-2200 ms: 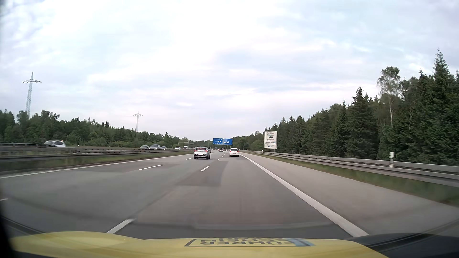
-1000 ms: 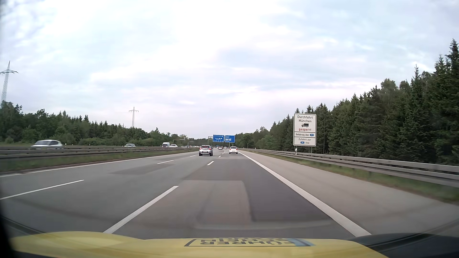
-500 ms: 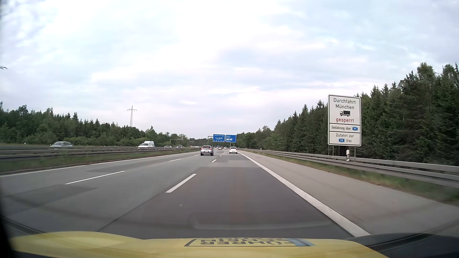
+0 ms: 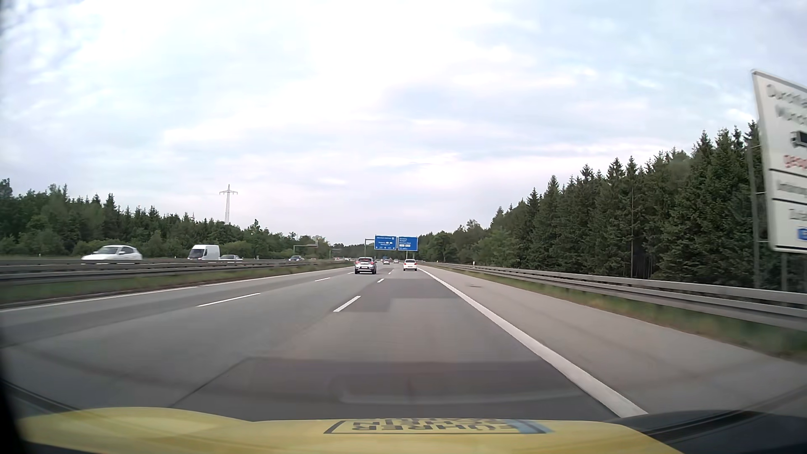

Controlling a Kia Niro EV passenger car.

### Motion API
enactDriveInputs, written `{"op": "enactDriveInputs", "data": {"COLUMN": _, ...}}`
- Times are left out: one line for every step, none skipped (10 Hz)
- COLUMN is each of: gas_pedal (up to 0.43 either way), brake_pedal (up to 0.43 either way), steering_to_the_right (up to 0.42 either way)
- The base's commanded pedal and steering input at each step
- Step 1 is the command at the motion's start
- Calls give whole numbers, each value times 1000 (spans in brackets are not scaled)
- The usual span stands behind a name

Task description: Follow the waypoints while adhering to traffic rules and regulations

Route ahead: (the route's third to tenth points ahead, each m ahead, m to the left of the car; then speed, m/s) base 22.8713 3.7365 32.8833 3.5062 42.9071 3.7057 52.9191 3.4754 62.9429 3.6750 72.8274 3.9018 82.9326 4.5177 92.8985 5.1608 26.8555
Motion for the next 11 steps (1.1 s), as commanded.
{"op": "enactDriveInputs", "data": {"gas_pedal": 177, "brake_pedal": 0, "steering_to_the_right": -1}}
{"op": "enactDriveInputs", "data": {"gas_pedal": 177, "brake_pedal": 0, "steering_to_the_right": -1}}
{"op": "enactDriveInputs", "data": {"gas_pedal": 177, "brake_pedal": 0, "steering_to_the_right": -1}}
{"op": "enactDriveInputs", "data": {"gas_pedal": 177, "brake_pedal": 0, "steering_to_the_right": -1}}
{"op": "enactDriveInputs", "data": {"gas_pedal": 177, "brake_pedal": 0, "steering_to_the_right": -1}}
{"op": "enactDriveInputs", "data": {"gas_pedal": 177, "brake_pedal": 0, "steering_to_the_right": -1}}
{"op": "enactDriveInputs", "data": {"gas_pedal": 177, "brake_pedal": 0, "steering_to_the_right": -1}}
{"op": "enactDriveInputs", "data": {"gas_pedal": 169, "brake_pedal": 0, "steering_to_the_right": -1}}
{"op": "enactDriveInputs", "data": {"gas_pedal": 169, "brake_pedal": 0, "steering_to_the_right": -1}}
{"op": "enactDriveInputs", "data": {"gas_pedal": 169, "brake_pedal": 0, "steering_to_the_right": -2}}
{"op": "enactDriveInputs", "data": {"gas_pedal": 150, "brake_pedal": 0, "steering_to_the_right": -1}}
